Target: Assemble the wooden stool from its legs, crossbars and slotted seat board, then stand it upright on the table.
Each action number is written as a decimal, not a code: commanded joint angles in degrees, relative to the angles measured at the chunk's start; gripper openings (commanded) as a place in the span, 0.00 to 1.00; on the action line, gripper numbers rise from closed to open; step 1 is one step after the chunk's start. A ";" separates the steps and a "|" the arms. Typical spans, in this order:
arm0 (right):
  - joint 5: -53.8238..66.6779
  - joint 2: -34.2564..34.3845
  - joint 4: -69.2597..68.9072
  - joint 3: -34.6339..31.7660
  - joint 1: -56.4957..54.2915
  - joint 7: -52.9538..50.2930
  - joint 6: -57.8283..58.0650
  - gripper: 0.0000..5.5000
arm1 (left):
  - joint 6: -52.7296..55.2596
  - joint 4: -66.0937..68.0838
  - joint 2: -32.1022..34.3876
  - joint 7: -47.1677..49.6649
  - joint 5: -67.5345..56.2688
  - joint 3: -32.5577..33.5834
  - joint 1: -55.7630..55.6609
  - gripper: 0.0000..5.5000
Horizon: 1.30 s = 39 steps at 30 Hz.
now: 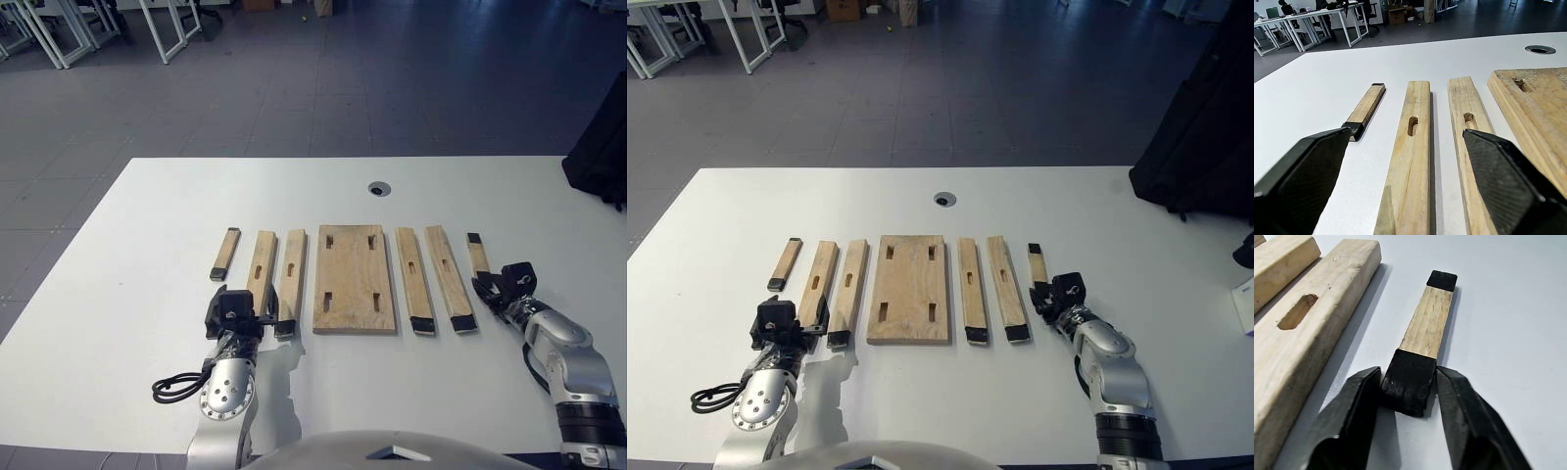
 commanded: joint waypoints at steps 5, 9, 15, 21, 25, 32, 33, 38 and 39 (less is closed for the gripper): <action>0.37 1.95 1.67 -0.08 1.58 -3.45 4.79 0.23 | -0.27 1.20 -0.07 -1.49 -2.80 1.94 -0.64 0.77; -0.58 -0.35 -0.23 -4.67 -4.49 -7.83 1.71 0.23 | -0.64 2.18 2.52 -4.72 -5.94 4.96 -7.30 0.77; 1.30 1.00 -16.42 -0.18 -17.70 -6.84 1.89 0.23 | 27.56 4.97 2.17 -10.58 -36.40 20.74 -43.71 0.77; 2.64 10.19 -23.86 17.68 -17.40 -2.20 2.24 0.23 | 35.39 22.29 -4.28 -2.39 -73.01 35.49 -59.10 0.77; 3.03 12.73 -27.09 21.75 -17.45 -1.80 3.56 0.23 | 35.95 27.67 -2.85 4.85 -84.19 37.38 -60.04 0.77; 2.77 12.28 -27.37 21.01 -18.70 -2.29 4.61 0.23 | 34.80 28.23 0.43 8.56 -86.99 33.56 -57.00 0.77; 2.83 12.23 -27.30 20.98 -18.60 -2.24 4.66 0.23 | 34.51 28.26 0.63 8.79 -87.41 33.21 -56.84 0.77; 2.94 11.60 -28.67 23.37 -16.33 -0.76 5.05 0.23 | 33.35 30.11 1.53 12.05 -92.93 32.32 -57.87 0.71; 2.94 11.66 -29.01 23.72 -16.06 -0.77 5.25 0.23 | 33.38 30.31 2.02 12.72 -93.85 31.96 -57.71 0.69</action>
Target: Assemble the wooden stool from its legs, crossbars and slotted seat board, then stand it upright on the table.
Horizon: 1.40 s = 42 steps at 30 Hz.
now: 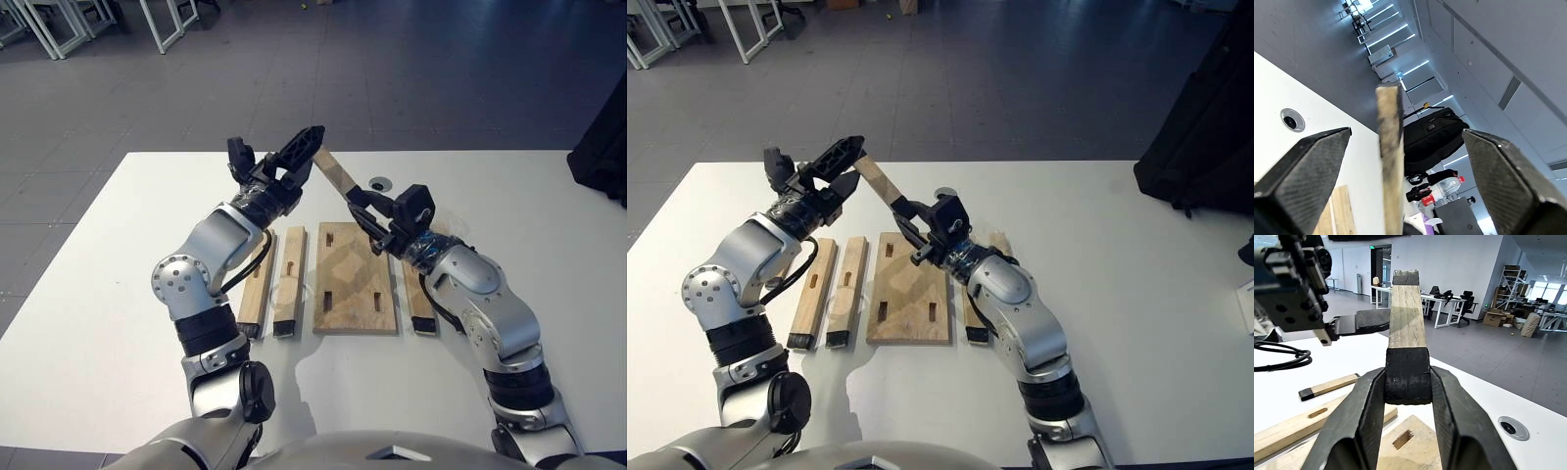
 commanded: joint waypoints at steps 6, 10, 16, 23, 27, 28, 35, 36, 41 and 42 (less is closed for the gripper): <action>-0.37 0.00 -2.27 2.25 1.66 0.19 1.86 0.23 | -0.25 1.53 4.98 5.16 -5.11 -3.14 1.82 0.53; -0.53 -0.25 -1.79 1.86 1.22 0.17 1.85 0.23 | -0.24 2.68 7.49 6.48 -7.48 -3.81 2.31 0.39; -0.58 0.08 -1.76 2.35 1.80 -0.10 1.95 0.23 | -0.32 5.73 9.68 7.18 -11.12 -5.34 1.96 0.23; -0.15 -2.65 -0.88 1.46 2.50 2.44 1.56 0.23 | 0.97 6.61 13.93 5.27 -21.10 -6.69 1.20 0.09; -0.19 -3.19 -0.27 0.99 2.67 3.07 1.18 0.23 | 0.96 8.33 16.61 3.85 -21.28 -7.10 1.47 0.08; -0.16 -3.37 -0.33 1.19 2.78 3.38 1.49 0.30 | 0.93 8.59 17.17 3.21 -20.82 -7.08 1.65 0.08; -1.32 -3.39 -0.87 1.49 3.58 1.92 2.84 0.55 | -13.00 6.16 23.45 -8.06 2.27 -2.98 5.61 0.08; -1.72 -3.20 -0.91 1.05 3.78 0.98 2.82 0.59 | -14.64 5.11 25.08 -9.10 5.34 -1.86 6.82 0.08; -5.06 -1.66 -3.13 0.88 9.50 -5.41 3.03 0.75 | -17.73 -12.10 24.21 -5.72 17.50 -6.31 15.21 0.08; -5.82 -1.19 -3.80 1.42 10.76 -6.43 3.18 0.79 | -18.02 -16.55 22.82 -4.14 20.19 -8.78 17.58 0.08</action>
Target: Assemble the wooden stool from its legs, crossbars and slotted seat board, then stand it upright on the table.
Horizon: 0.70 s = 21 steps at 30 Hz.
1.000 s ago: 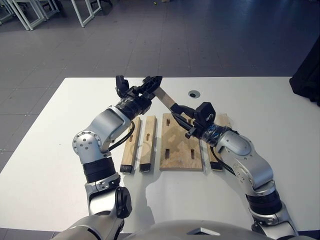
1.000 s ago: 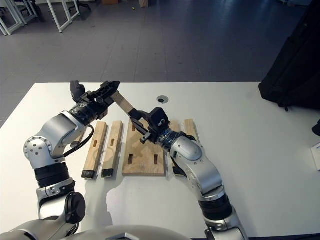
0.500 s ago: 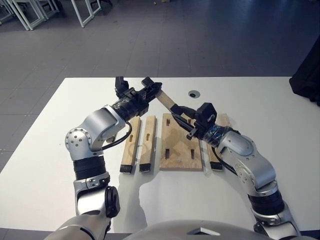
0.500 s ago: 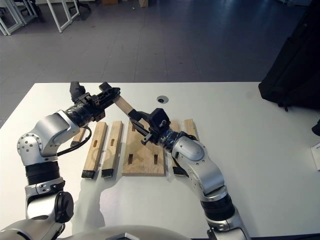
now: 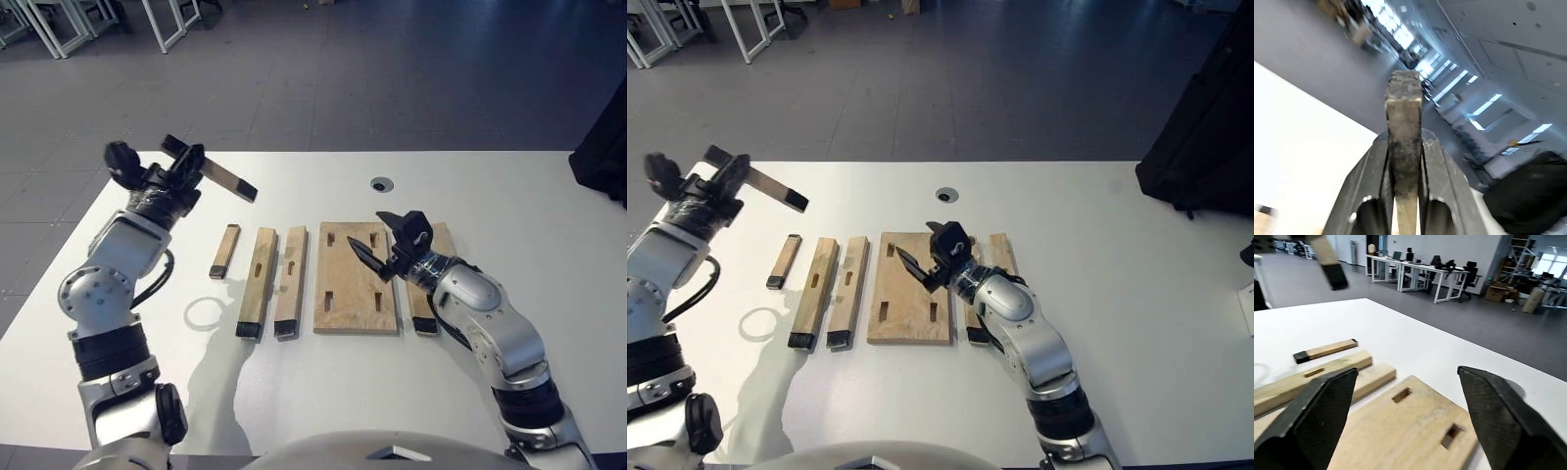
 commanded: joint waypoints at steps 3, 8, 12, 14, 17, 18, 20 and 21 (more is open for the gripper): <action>-4.23 1.77 -3.76 2.74 7.03 -5.73 1.60 0.84 | -4.56 -18.93 -1.87 5.19 25.01 -17.06 12.77 0.08; -6.47 2.02 -5.07 4.49 10.48 -7.53 2.14 0.84 | -12.64 -18.45 -6.10 4.20 41.07 -24.02 19.63 0.08; -7.29 2.19 -4.88 4.91 10.54 -7.48 1.96 0.84 | -15.47 -16.82 -8.86 2.25 45.41 -24.67 22.86 0.08; -7.57 2.33 -4.46 4.72 10.29 -7.41 1.79 0.84 | -16.62 -15.17 -9.29 1.08 47.39 -24.28 23.38 0.08; -7.79 2.51 -4.19 4.63 10.08 -7.32 1.74 0.84 | -17.88 -13.03 -10.03 -0.54 49.44 -23.54 23.01 0.08; -7.77 2.50 -4.12 4.57 10.00 -7.20 1.73 0.84 | -18.13 -12.57 -10.40 -0.87 49.99 -23.45 22.72 0.08; -7.87 2.62 -4.01 4.65 9.81 -7.16 1.77 0.84 | -18.59 -11.59 -11.05 -1.55 50.97 -23.24 22.04 0.08; -7.92 2.67 -3.99 4.68 9.75 -7.18 1.78 0.84 | -18.70 -11.25 -11.38 -1.89 51.35 -23.09 21.87 0.08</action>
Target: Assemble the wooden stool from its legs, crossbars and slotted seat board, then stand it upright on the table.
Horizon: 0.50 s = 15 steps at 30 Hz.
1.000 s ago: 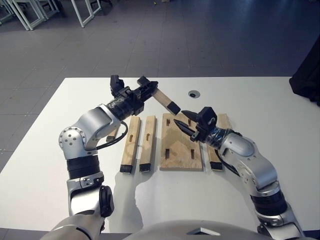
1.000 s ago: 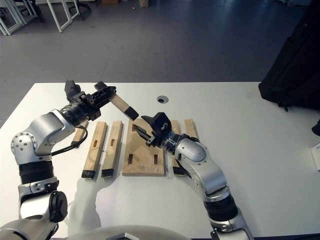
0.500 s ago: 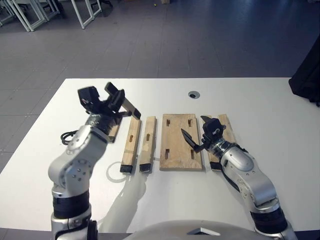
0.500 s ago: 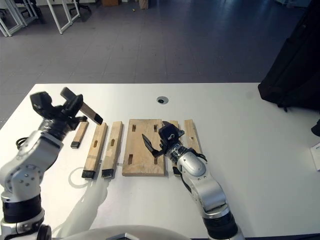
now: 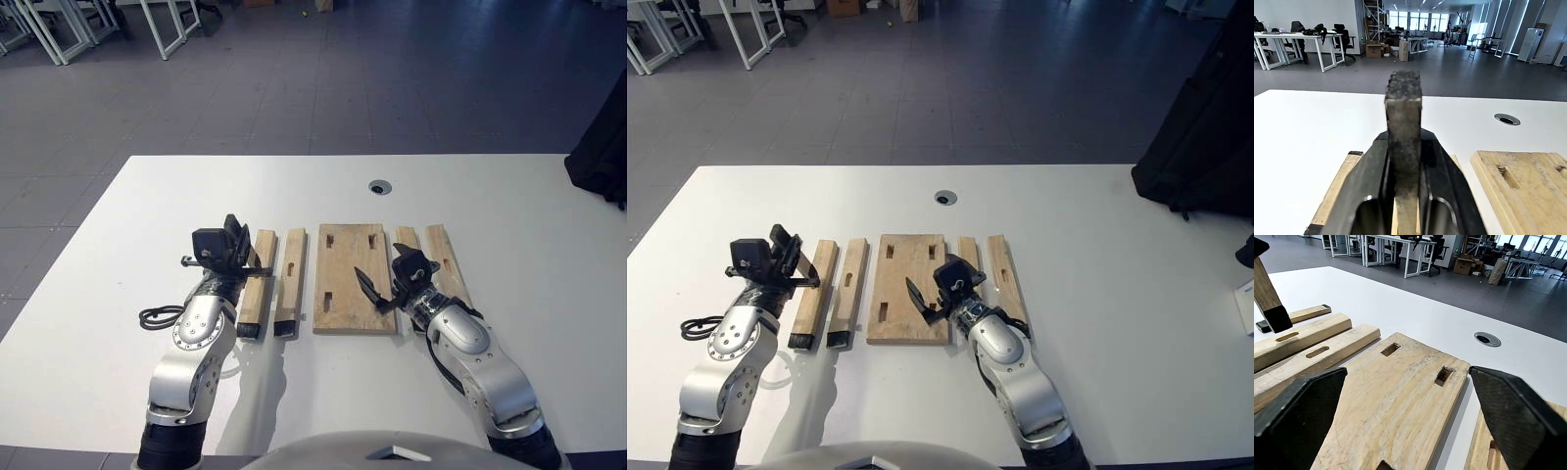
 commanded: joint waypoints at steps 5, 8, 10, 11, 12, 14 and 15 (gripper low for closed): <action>-0.71 0.28 0.03 -0.41 -0.84 0.03 0.73 0.84 | -1.79 3.06 -2.34 -2.74 3.53 0.79 0.14 0.08; -0.73 0.15 0.01 -0.66 -0.85 0.09 0.74 0.84 | -2.44 4.17 -3.17 -3.42 4.35 1.23 0.76 0.08; -0.78 0.11 0.02 -0.72 -0.87 0.14 0.72 0.84 | -3.14 5.25 -3.36 -4.01 5.12 1.69 1.19 0.08; -0.81 0.10 0.02 -0.71 -0.89 0.16 0.72 0.84 | -3.41 5.70 -3.41 -4.32 5.35 2.02 1.36 0.08; -0.87 0.10 0.02 -0.67 -0.91 0.16 0.71 0.84 | -3.58 6.08 -3.43 -4.62 5.44 2.51 1.49 0.08; -0.88 0.08 0.48 -0.58 -1.35 0.51 0.56 0.84 | -4.26 6.96 -3.55 -5.11 5.77 3.41 1.98 0.08; -0.92 0.12 0.63 -0.54 -1.50 0.64 0.52 0.84 | -4.55 8.05 -3.56 -5.68 5.96 3.43 2.34 0.08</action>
